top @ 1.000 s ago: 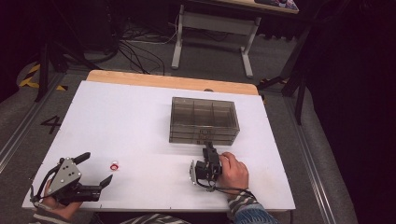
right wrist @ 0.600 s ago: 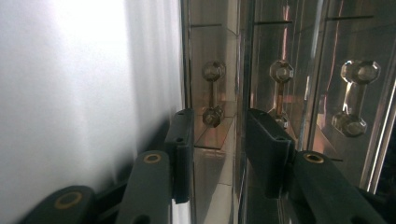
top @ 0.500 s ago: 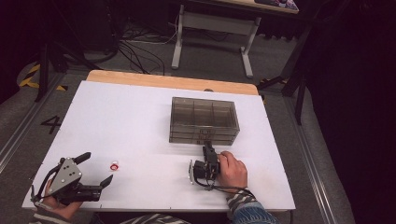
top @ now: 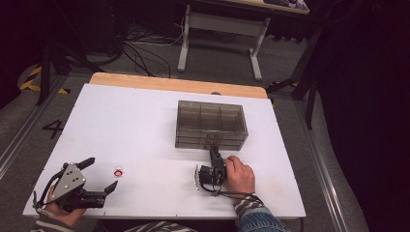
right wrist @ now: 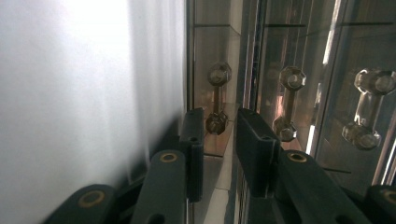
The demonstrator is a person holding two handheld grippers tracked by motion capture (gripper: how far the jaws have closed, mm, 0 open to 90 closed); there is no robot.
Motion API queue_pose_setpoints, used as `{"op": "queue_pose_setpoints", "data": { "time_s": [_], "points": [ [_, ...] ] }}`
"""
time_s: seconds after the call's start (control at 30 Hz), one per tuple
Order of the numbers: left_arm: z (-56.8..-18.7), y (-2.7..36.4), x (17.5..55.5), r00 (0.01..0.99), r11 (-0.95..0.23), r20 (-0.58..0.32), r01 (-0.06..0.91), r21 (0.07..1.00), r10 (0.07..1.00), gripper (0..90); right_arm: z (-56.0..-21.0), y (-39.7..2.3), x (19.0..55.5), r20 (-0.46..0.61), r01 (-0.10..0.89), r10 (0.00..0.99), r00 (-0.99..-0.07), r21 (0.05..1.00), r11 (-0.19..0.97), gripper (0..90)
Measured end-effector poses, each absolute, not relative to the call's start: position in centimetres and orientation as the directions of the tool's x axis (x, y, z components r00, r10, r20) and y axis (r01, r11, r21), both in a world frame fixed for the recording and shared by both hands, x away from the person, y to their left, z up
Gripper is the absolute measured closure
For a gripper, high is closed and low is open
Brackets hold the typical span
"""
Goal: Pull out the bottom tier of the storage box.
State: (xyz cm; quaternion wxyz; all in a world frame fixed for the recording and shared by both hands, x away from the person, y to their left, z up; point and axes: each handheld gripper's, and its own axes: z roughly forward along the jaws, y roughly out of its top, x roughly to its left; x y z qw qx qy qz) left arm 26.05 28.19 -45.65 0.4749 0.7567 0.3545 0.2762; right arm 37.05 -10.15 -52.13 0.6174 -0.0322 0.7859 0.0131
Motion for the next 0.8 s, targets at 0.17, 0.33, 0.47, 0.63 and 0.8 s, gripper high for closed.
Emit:
{"op": "queue_pose_setpoints", "data": {
  "time_s": [0.17,0.33,0.47,0.63,0.8],
  "points": [
    [-45.65,28.17,26.08,0.597,-0.297,0.08,0.275,0.914,0.798,1.3,-52.28,-10.08,37.2,-0.972,-0.056,-0.033,-0.232,-0.021,0.998,74.8],
    [-45.65,28.15,26.13,0.598,-0.299,0.082,0.274,0.914,0.797,1.3,-52.5,-10.01,37.33,-0.974,-0.053,-0.04,-0.224,-0.029,0.998,78.2],
    [-45.66,28.11,26.12,0.598,-0.296,0.078,0.276,0.914,0.797,1.3,-52.54,-9.99,37.37,-0.975,-0.05,-0.037,-0.221,-0.026,0.998,78.5],
    [-45.65,28.13,26.14,0.599,-0.3,0.082,0.273,0.914,0.796,1.3,-52.47,-9.97,37.43,-0.974,-0.049,-0.042,-0.22,-0.032,0.998,78.7],
    [-45.66,28.1,26.13,0.6,-0.297,0.078,0.276,0.914,0.796,1.3,-52.53,-9.96,37.39,-0.975,-0.039,-0.03,-0.221,-0.022,0.999,78.9]
  ]
}}
